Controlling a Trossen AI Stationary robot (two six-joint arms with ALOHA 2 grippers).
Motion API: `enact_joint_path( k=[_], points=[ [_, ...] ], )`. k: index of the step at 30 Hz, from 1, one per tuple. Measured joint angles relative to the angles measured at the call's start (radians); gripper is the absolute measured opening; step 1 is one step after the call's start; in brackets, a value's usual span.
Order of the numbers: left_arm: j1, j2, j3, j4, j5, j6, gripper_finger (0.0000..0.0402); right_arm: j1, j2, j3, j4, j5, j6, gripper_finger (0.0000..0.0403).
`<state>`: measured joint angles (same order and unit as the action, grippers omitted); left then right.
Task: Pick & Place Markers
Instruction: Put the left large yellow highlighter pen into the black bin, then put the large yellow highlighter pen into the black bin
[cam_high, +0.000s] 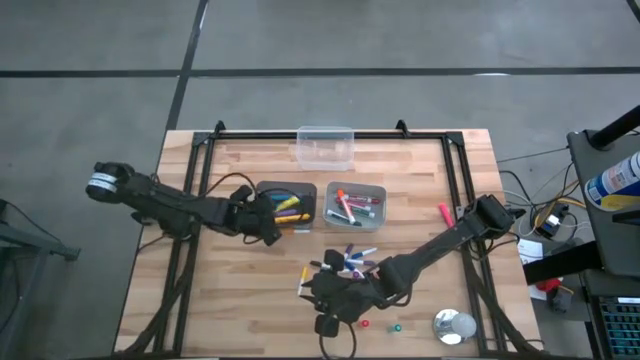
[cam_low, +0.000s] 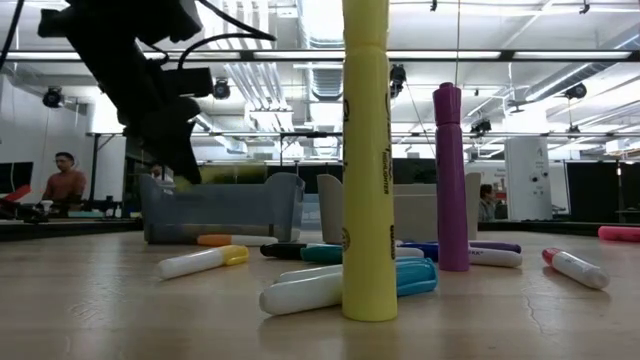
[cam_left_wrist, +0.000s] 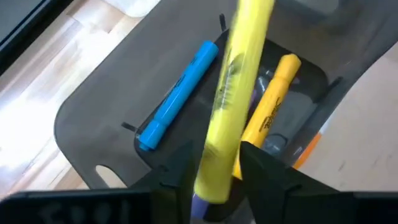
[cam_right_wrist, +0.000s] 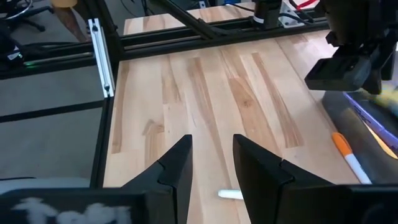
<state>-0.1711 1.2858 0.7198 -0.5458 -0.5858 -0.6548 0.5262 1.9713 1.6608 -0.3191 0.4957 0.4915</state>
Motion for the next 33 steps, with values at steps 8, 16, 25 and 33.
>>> enact_joint_path(
  k=[8,16,25,33],
  points=[
    [-0.001,-0.01,0.021,0.009,0.076,-0.063,0.0179,0.015,0.0,-0.007,-0.033,-0.002,0.005,0.0099],
    [-0.101,-0.056,0.03,0.221,0.186,-0.029,0.0181,0.034,0.002,-0.029,-0.125,-0.01,0.033,0.0086],
    [-0.359,-0.066,0.028,0.536,0.157,0.047,0.0181,0.034,0.001,-0.029,-0.122,-0.023,0.034,0.0068],
    [-0.597,-0.056,0.021,0.803,0.087,0.208,0.0181,0.038,0.0,-0.029,-0.143,-0.06,0.034,0.0055]
  ],
)
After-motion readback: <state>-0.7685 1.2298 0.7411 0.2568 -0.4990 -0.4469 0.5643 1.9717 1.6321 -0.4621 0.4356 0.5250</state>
